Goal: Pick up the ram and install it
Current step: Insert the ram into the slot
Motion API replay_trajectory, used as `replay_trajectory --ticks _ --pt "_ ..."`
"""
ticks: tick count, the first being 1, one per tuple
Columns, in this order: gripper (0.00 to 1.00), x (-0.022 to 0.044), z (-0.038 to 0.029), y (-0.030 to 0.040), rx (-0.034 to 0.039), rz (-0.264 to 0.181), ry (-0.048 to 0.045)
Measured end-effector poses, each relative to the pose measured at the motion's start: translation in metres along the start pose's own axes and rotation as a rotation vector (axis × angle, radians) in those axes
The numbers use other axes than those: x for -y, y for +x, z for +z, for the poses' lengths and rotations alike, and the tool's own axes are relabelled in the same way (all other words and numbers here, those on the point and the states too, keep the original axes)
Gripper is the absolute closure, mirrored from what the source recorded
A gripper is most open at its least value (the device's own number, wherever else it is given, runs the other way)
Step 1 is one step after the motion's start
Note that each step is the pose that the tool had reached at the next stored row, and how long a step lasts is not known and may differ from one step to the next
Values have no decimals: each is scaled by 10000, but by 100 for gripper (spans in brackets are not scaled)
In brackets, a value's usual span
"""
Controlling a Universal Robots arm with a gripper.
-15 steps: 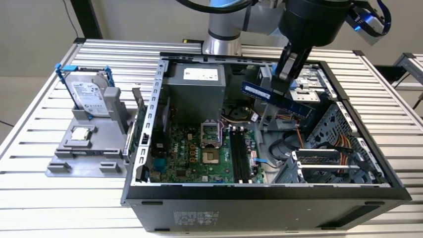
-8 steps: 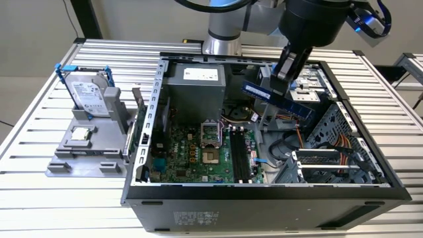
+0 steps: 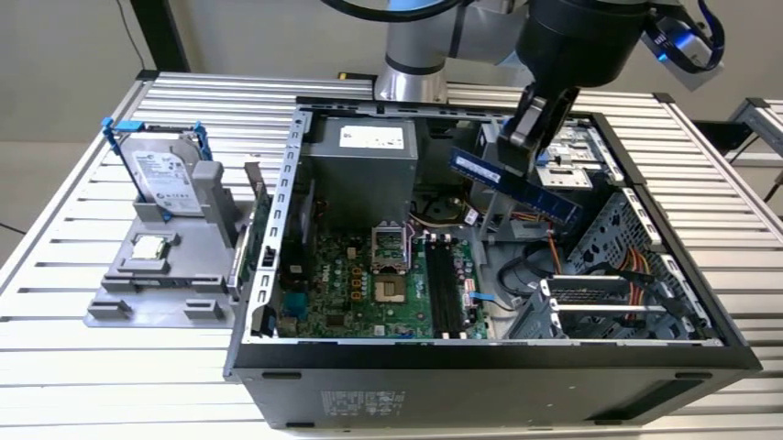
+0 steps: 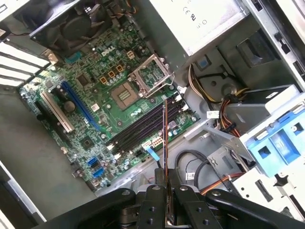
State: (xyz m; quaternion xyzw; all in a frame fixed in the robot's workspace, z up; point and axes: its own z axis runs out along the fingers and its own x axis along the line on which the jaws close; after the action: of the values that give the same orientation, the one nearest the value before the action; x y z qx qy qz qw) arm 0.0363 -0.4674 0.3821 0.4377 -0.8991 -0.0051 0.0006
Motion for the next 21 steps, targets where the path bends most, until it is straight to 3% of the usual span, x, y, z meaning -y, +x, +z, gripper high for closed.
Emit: replay_trajectory --ticks 21 --pt "100 2 0 3 13 1255 4"
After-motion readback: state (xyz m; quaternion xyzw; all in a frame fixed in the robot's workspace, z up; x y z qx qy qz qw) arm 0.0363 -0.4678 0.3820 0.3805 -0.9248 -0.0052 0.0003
